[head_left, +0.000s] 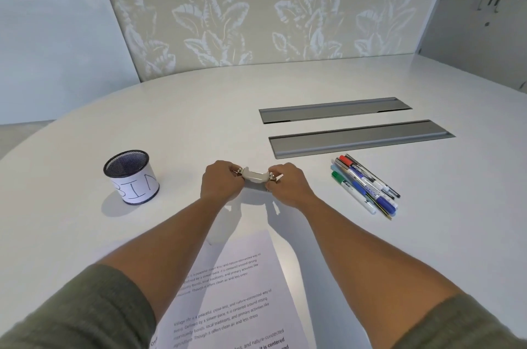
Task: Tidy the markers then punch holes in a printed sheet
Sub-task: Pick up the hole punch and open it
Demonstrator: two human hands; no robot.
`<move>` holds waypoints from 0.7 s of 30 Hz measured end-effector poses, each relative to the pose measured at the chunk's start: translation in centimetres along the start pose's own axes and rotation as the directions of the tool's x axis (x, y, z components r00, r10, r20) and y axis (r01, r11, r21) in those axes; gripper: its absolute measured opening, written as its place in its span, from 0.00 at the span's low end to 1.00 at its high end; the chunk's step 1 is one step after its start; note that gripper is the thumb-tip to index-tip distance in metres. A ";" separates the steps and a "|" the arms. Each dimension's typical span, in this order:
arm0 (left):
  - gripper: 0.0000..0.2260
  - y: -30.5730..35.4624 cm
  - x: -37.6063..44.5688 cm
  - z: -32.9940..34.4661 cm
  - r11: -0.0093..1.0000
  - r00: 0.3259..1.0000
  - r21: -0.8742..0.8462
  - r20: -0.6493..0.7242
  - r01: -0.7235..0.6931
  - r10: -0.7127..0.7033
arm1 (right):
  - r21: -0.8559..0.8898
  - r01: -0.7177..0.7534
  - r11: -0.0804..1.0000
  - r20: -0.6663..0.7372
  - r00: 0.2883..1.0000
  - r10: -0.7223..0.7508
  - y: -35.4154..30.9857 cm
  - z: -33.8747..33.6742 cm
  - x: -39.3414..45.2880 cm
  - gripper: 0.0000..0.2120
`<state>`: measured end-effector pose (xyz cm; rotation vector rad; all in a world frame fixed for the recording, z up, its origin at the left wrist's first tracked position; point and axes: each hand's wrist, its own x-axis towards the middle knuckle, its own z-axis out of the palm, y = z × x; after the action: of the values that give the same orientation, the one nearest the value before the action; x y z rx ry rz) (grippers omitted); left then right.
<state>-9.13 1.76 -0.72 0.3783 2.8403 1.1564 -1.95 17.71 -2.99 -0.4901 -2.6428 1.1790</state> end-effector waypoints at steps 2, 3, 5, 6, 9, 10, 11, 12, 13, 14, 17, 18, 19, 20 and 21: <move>0.14 -0.5 0.4 0.1 1.000 1.000 -0.002 -0.019 0.023 -0.023 | -0.034 0.023 0.999 -0.003 1.000 -0.023 -0.2 0.5 0.7 0.08; 0.13 -0.8 0.5 0.2 0.999 0.999 -0.004 -0.023 0.037 -0.037 | -0.055 0.035 0.998 0.001 0.999 -0.035 -0.4 0.8 1.0 0.08; 0.12 -1.4 0.8 0.5 0.998 0.997 -0.008 -0.020 0.068 -0.069 | -0.092 0.052 0.994 0.019 0.999 -0.051 -0.5 1.4 1.3 0.07; 0.12 -1.7 0.8 0.6 0.996 0.996 -0.012 -0.012 0.086 -0.086 | -0.099 0.053 0.994 0.029 0.998 -0.050 -0.5 1.6 1.4 0.07; 0.12 -2.5 0.9 0.9 0.991 0.991 -0.028 0.009 0.131 -0.131 | -0.099 0.043 0.994 0.054 0.998 -0.037 -0.3 2.4 1.4 0.06; 0.12 -2.7 0.9 0.9 0.990 0.990 -0.031 0.010 0.140 -0.139 | -0.094 0.041 0.995 0.052 0.998 -0.036 -0.2 2.6 1.4 0.06; 0.13 -2.8 0.9 1.0 0.989 0.989 -0.032 0.011 0.145 -0.145 | -0.082 0.035 0.996 0.046 0.998 -0.032 -0.2 2.7 1.4 0.06; 0.13 -2.8 0.9 1.0 0.988 0.989 -0.032 0.015 0.150 -0.150 | -0.057 0.027 0.998 0.038 0.999 -0.025 -0.2 2.9 1.3 0.08; 0.13 -2.8 0.9 1.0 0.987 0.988 -0.031 0.022 0.157 -0.156 | -0.025 0.008 1.000 0.030 1.000 -0.007 -0.2 3.0 1.2 0.13; 0.13 -2.8 0.9 1.0 0.986 0.986 -0.030 0.030 0.165 -0.164 | 0.011 -0.016 1.000 0.019 1.000 0.016 -0.2 3.1 1.0 0.17; 0.18 -2.8 0.6 0.7 0.984 0.984 0.003 0.036 0.176 -0.176 | 0.082 -0.059 0.995 -0.022 0.998 0.061 0.0 3.3 0.2 0.22; 0.21 -2.8 0.4 0.5 0.984 0.984 0.008 0.034 0.177 -0.177 | 0.090 -0.067 0.994 -0.034 0.997 0.070 0.1 3.3 0.0 0.22; 0.23 -2.8 0.1 0.2 0.984 0.984 0.011 0.031 0.178 -0.178 | 0.088 -0.073 0.993 -0.041 0.996 0.077 0.2 3.2 -0.4 0.23; 0.25 -2.8 -0.1 0.0 0.984 0.983 0.020 0.028 0.178 -0.179 | 0.082 -0.076 0.994 -0.047 0.996 0.080 0.2 3.2 -0.7 0.23; 0.26 -2.9 -0.5 -0.3 0.983 0.983 0.041 0.028 0.179 -0.180 | 0.080 -0.080 0.994 -0.051 0.995 0.085 0.3 3.1 -1.0 0.24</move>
<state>-9.28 -0.59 -2.51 0.1367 2.8036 1.0546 -1.91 15.39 -5.28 -0.6137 -2.5420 1.2681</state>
